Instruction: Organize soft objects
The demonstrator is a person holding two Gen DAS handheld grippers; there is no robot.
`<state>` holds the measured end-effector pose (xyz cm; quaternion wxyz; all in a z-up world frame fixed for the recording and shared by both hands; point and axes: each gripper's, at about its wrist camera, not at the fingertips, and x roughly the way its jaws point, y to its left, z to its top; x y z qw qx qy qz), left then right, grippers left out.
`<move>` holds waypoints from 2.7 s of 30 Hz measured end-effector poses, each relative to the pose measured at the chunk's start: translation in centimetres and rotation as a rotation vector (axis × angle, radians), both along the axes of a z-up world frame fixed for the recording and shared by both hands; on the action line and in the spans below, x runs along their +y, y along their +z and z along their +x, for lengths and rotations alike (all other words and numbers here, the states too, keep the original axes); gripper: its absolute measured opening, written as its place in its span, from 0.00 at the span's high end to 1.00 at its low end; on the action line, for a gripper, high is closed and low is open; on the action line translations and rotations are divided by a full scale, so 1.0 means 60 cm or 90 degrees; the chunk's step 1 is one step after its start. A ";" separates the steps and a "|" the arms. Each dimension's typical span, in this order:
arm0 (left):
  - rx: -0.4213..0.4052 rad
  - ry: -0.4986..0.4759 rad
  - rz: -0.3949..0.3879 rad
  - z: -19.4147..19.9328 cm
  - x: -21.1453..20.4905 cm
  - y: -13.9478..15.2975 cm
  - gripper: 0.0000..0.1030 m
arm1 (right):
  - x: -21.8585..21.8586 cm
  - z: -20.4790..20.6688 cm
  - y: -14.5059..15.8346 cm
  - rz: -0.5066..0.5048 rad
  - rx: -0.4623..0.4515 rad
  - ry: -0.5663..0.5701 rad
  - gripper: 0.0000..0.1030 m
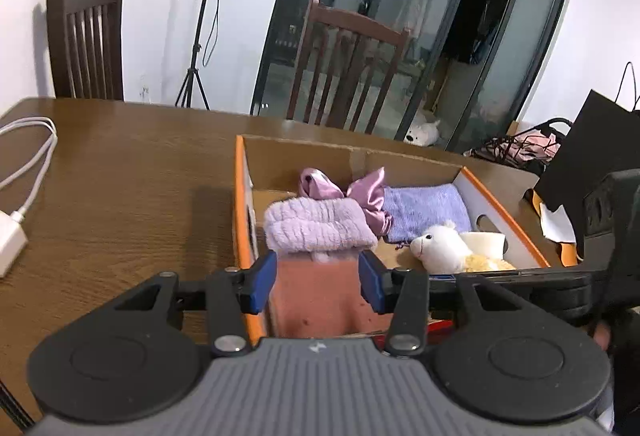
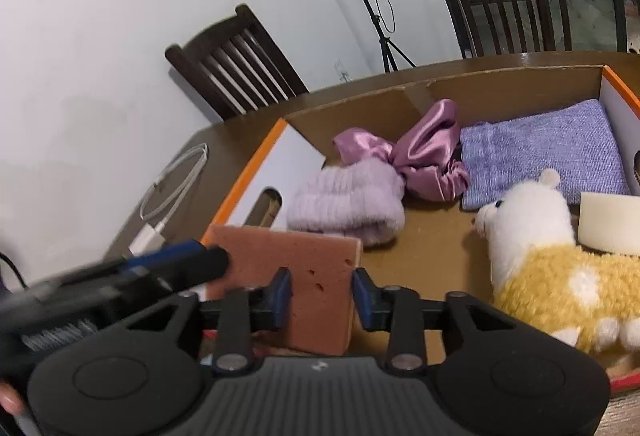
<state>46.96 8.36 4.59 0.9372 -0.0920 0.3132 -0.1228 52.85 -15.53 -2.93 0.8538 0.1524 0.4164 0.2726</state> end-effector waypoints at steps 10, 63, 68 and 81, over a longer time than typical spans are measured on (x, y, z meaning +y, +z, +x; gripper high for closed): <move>-0.094 0.026 0.042 -0.118 0.027 0.108 0.33 | -0.057 -0.095 0.146 -0.015 -0.127 -0.021 0.47; 0.011 0.095 -0.187 -0.193 0.105 -0.127 0.45 | 0.033 -0.249 -0.030 0.075 -0.103 -0.027 0.42; 0.067 0.080 -0.258 -0.163 0.124 -0.160 0.59 | 0.056 -0.201 -0.065 0.113 -0.057 -0.018 0.63; -0.058 0.021 -0.259 -0.254 0.095 -0.082 0.65 | 0.033 -0.276 0.012 0.111 -0.159 0.008 0.70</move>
